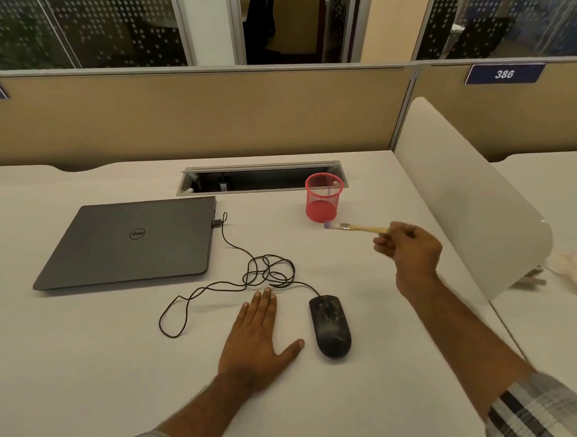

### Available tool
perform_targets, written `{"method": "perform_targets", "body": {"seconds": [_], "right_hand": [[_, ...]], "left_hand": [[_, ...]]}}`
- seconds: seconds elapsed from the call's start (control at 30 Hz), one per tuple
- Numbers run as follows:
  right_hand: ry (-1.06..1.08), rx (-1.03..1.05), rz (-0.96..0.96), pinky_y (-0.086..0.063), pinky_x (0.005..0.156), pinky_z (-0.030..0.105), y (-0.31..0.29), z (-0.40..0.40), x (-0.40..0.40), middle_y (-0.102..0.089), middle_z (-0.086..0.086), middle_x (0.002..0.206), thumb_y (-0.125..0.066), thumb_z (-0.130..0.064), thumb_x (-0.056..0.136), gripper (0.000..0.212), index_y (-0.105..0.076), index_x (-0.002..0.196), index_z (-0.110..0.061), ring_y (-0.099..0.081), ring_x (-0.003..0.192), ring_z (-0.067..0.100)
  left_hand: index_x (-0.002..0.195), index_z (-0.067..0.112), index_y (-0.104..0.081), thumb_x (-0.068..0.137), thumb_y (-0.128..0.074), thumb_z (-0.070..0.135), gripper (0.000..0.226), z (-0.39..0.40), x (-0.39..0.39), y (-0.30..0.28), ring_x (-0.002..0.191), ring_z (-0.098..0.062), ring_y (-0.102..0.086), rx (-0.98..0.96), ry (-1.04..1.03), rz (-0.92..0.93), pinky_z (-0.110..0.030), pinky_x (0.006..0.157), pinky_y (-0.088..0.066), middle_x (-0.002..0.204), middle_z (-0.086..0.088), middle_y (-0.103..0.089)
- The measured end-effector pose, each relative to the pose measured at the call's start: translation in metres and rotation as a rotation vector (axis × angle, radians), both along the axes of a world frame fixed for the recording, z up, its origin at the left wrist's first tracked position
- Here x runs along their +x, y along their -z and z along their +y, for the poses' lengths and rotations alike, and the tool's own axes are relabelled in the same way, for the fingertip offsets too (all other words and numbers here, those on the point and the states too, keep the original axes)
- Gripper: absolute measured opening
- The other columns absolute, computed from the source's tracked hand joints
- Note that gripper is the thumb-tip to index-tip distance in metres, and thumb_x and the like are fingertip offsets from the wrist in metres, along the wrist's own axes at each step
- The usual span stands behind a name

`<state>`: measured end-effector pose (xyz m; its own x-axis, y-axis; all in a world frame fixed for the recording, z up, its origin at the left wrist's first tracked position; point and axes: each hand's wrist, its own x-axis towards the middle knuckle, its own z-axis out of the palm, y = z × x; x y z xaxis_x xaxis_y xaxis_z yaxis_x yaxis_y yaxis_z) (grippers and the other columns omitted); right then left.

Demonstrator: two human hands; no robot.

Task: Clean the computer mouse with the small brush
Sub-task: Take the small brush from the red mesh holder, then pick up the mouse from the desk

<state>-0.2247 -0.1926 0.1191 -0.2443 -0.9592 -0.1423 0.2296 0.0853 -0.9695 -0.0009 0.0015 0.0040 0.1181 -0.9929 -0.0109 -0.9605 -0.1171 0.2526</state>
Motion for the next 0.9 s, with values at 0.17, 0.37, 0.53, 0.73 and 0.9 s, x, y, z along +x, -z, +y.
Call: {"method": "perform_targets", "body": {"seconds": [0.17, 0.37, 0.53, 0.73, 0.9], "right_hand": [[-0.103, 0.270, -0.317, -0.059, 0.054, 0.024, 0.017, 0.043, -0.016, -0.064, 0.016, 0.080, -0.062, 0.008, 0.090, 0.006, -0.063, 0.092, 0.002, -0.067, 0.064, 0.022], [-0.116, 0.447, -0.391, -0.061, 0.054, 0.025, 0.034, 0.079, -0.023, -0.064, 0.019, 0.084, -0.059, 0.002, 0.094, 0.008, -0.066, 0.094, 0.006, -0.064, 0.073, 0.025], [-0.104, 0.491, -0.426, -0.059, 0.050, 0.026, 0.039, 0.097, -0.030, -0.061, 0.019, 0.086, -0.057, -0.001, 0.097, 0.011, -0.065, 0.096, 0.007, -0.062, 0.073, 0.024], [-0.141, 0.525, -0.339, -0.056, 0.066, 0.036, 0.040, 0.108, -0.033, -0.063, 0.020, 0.085, -0.058, -0.007, 0.097, 0.014, -0.064, 0.095, 0.005, -0.066, 0.077, 0.030], [-0.200, 0.491, -0.255, -0.055, 0.083, 0.044, 0.041, 0.111, -0.024, -0.068, 0.023, 0.101, -0.050, -0.008, 0.101, 0.012, -0.058, 0.107, -0.002, -0.069, 0.091, 0.037]], "left_hand": [[0.160, 0.017, 0.013, 0.087, -0.017, 0.084, 0.104, 0.000, 0.000, 0.000, 0.154, -0.009, 0.023, -0.005, 0.008, 0.012, -0.021, 0.116, 0.027, 0.168, 0.008, 0.022], [0.162, 0.018, 0.010, 0.086, -0.015, 0.085, 0.104, -0.001, 0.001, 0.000, 0.154, -0.008, 0.022, 0.006, 0.010, 0.003, -0.020, 0.116, 0.028, 0.167, 0.008, 0.023], [0.162, 0.018, 0.011, 0.084, -0.009, 0.087, 0.106, 0.000, 0.003, 0.000, 0.155, -0.008, 0.021, 0.030, 0.017, 0.031, -0.023, 0.123, 0.020, 0.170, 0.007, 0.021], [0.164, 0.020, -0.002, 0.076, -0.020, 0.093, 0.116, 0.008, -0.005, -0.008, 0.160, -0.014, 0.002, -0.002, -0.036, 0.149, -0.027, 0.125, 0.006, 0.174, 0.003, -0.002], [0.163, 0.027, -0.012, 0.068, -0.049, 0.092, 0.121, 0.001, -0.027, -0.021, 0.156, -0.017, -0.017, -0.008, 0.040, 0.213, -0.028, 0.123, -0.007, 0.171, 0.004, -0.019]]}}
